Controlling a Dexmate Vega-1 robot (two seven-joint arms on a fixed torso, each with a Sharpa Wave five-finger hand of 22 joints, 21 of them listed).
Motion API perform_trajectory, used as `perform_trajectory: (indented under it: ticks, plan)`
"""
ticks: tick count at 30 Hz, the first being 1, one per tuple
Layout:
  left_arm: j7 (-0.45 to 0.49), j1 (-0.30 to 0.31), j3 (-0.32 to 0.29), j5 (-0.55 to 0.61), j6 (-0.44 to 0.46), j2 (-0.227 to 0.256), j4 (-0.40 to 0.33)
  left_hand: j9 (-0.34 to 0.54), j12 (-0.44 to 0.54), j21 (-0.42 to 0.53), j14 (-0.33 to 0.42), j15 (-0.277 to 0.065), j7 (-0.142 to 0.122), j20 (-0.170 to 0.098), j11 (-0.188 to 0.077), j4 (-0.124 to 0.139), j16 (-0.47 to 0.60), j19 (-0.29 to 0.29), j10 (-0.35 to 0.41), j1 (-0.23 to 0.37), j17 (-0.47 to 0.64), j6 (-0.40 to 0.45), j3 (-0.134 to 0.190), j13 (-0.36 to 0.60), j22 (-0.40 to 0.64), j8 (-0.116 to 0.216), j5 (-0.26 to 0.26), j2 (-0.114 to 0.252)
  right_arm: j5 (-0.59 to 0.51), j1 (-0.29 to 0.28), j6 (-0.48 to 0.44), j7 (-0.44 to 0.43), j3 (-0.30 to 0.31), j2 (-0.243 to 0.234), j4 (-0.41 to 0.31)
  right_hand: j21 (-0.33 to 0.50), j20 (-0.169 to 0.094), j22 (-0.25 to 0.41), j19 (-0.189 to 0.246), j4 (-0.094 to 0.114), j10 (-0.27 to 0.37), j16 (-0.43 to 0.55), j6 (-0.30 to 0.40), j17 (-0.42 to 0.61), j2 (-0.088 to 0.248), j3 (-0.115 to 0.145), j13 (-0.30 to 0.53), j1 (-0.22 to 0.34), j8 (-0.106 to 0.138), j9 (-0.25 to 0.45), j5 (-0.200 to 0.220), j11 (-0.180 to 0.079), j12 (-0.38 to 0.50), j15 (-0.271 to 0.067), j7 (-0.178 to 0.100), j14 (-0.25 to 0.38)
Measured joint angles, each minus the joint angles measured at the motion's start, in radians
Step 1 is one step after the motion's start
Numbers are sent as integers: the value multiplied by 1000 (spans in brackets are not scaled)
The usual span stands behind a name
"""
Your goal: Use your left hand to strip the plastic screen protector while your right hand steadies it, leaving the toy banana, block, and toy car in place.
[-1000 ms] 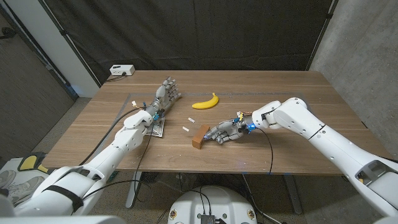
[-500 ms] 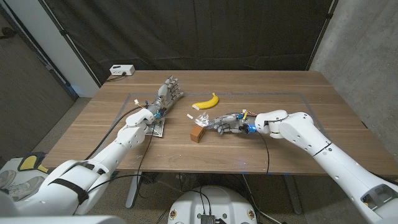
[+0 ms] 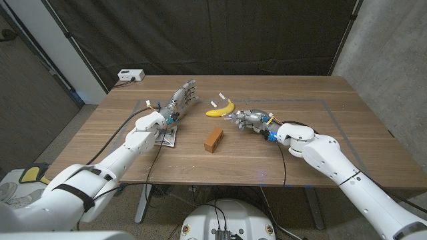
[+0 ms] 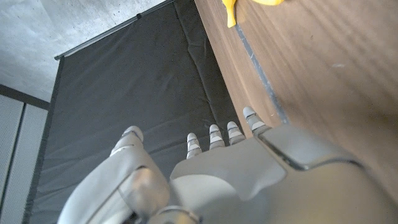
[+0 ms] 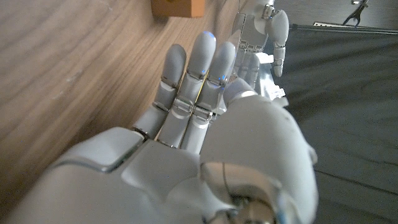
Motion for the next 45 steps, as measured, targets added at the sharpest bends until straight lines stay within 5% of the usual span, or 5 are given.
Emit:
perform_trajectory:
  ticks: [10,19,35,45]
  plan:
    - [52,-1,14,64,-72,17,-50,9,10,10,31,7,-4,35,-7,-77,8,-5,43,127,5,164,3,8,0,38,2,-44,-76,-13,48,-92,-17,-21,-23,5,0,-6,0,7,0,0,0,8,3,-7,7,3,-1,7,-1,0,0,-2,0,-2]
    - [-22,-29,22,53,-121,10,-46,9,-8,-4,1,29,-7,44,-14,-125,-9,-3,6,242,5,155,15,13,0,22,20,-58,-137,-12,78,-140,-40,-36,-31,11,0,-10,0,8,0,0,5,17,4,-8,9,4,-4,16,-1,0,0,-2,-5,-2]
    - [-186,-102,52,37,-213,-28,28,22,-10,-15,-13,43,-8,54,-7,-140,-13,-3,-12,386,10,200,39,22,-3,22,43,-47,-194,-4,108,-178,-59,-55,-42,19,0,-20,0,12,2,0,5,17,-1,-13,9,9,-7,21,4,-2,0,-2,-5,-2]
    - [-221,-125,74,84,-260,-26,35,32,-10,-15,-13,43,-5,54,-11,-139,-13,-3,-16,484,7,267,63,27,-3,51,22,-23,-207,-4,122,-190,-61,-57,-43,22,0,-24,0,16,5,0,5,17,1,-17,9,12,-10,26,4,-5,0,-2,-5,-2]
